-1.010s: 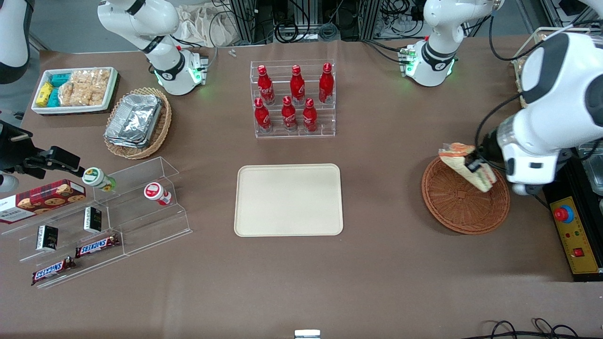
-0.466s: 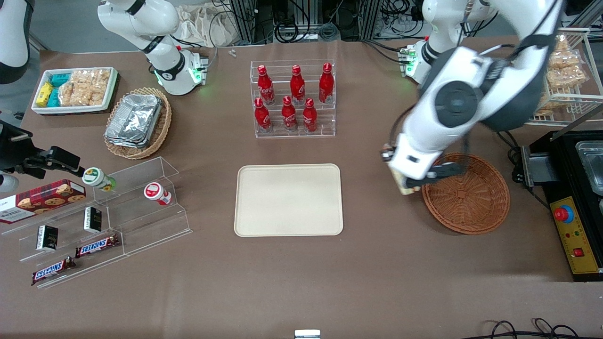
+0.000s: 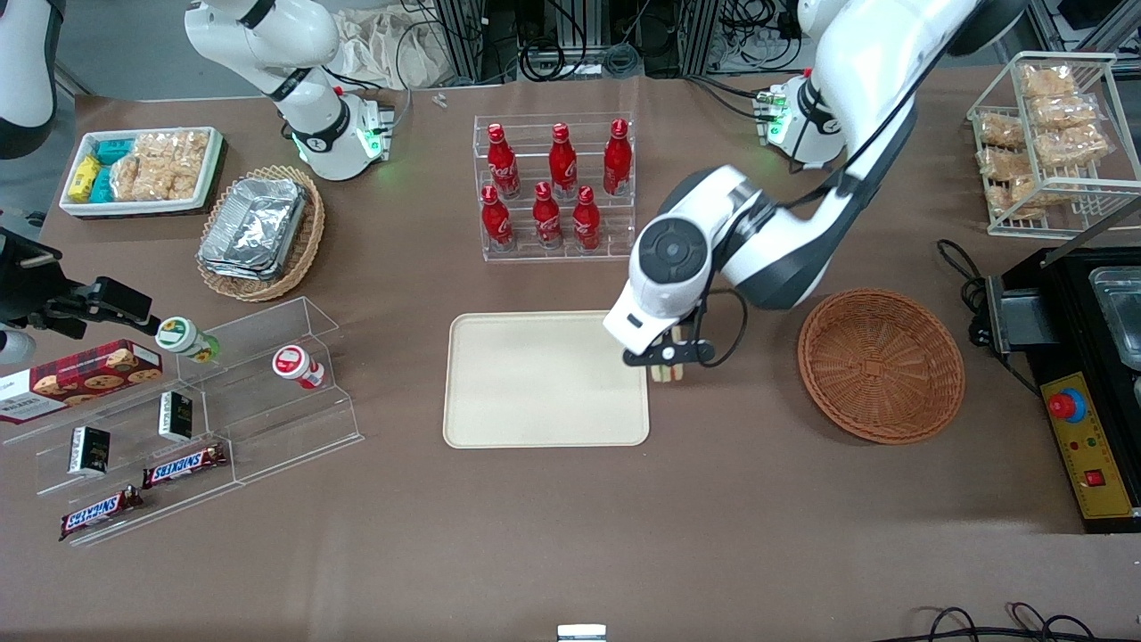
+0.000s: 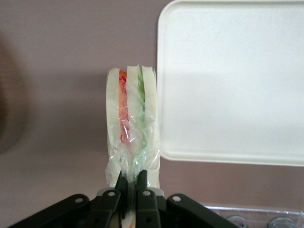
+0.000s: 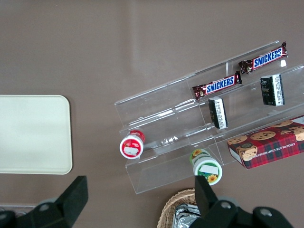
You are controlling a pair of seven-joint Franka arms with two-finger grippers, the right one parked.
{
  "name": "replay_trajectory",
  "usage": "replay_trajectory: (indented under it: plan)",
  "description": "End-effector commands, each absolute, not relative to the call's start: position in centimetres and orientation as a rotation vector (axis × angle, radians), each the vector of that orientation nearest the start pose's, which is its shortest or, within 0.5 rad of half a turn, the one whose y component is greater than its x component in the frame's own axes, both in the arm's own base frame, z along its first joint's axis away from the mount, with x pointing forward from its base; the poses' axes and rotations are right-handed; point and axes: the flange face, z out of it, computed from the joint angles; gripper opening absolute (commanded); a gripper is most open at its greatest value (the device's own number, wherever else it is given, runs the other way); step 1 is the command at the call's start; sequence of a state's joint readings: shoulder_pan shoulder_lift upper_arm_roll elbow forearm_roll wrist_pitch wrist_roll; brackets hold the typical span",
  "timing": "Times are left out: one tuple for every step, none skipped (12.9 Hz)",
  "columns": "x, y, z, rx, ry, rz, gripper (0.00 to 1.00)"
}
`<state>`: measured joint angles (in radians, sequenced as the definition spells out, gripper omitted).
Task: Place sandwich from basket to tray
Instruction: 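Carry the sandwich over the cream tray with the left gripper, then lower the sandwich onto the tray and open the left gripper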
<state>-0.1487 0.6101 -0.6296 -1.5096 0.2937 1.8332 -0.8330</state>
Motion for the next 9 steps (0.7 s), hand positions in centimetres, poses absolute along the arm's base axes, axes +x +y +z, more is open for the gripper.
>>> replay_trajectory:
  plan:
    - [55.3,-42.8,32.5,-3.071,0.081,0.147,0.0]
    - [55.6,-43.2,31.6,-3.102,0.088,0.126,0.0]
    - [55.5,-44.1,30.4,-3.13,0.106,0.114,0.0]
    - [55.3,-45.0,29.5,-3.149,0.126,0.103,0.0]
    - [55.4,-45.3,28.8,-3.166,0.132,0.089,0.0]
    - [55.5,-45.6,28.1,-3.188,0.131,0.08,0.0]
    - [55.6,-45.6,27.4,-3.193,0.128,0.081,0.0]
    - [55.4,-45.7,26.8,-3.189,0.135,0.089,0.0]
    - [55.5,-45.7,26.4,-3.187,0.125,0.095,0.0]
